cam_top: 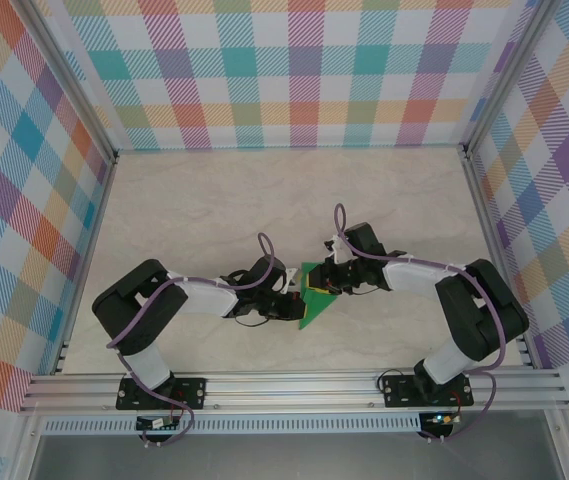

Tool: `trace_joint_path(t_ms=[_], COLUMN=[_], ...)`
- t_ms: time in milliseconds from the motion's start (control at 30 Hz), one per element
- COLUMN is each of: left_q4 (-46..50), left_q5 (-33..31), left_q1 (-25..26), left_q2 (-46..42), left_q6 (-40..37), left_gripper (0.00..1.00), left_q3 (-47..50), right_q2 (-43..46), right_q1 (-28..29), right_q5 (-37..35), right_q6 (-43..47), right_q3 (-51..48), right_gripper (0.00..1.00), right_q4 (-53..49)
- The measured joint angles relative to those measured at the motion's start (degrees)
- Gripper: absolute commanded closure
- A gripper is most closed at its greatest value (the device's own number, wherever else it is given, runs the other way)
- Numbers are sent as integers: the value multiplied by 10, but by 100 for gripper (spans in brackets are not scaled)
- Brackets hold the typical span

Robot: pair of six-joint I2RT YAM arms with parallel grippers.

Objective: Fold a paper plane with a square sheet of paper (pick it up from the middle)
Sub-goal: Fourth fold the wing at the center of the table.

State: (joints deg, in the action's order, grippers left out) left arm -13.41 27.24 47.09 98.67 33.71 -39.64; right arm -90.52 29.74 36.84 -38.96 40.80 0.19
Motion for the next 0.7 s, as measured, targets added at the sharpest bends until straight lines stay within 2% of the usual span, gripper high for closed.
trace_joint_path(t_ms=[467, 700], left_q4=[-9, -13], left_q5=[26, 35], left_q1=[-11, -15], left_q2=[10, 14], left_q6=[25, 30], left_gripper=[98, 94], left_q3=[-1, -1], right_q2=[-55, -85], right_q1=[0, 0], right_q5=[4, -19], right_q6=[5, 9], right_q3=[15, 37], right_gripper=[80, 81], right_q4=[1, -9])
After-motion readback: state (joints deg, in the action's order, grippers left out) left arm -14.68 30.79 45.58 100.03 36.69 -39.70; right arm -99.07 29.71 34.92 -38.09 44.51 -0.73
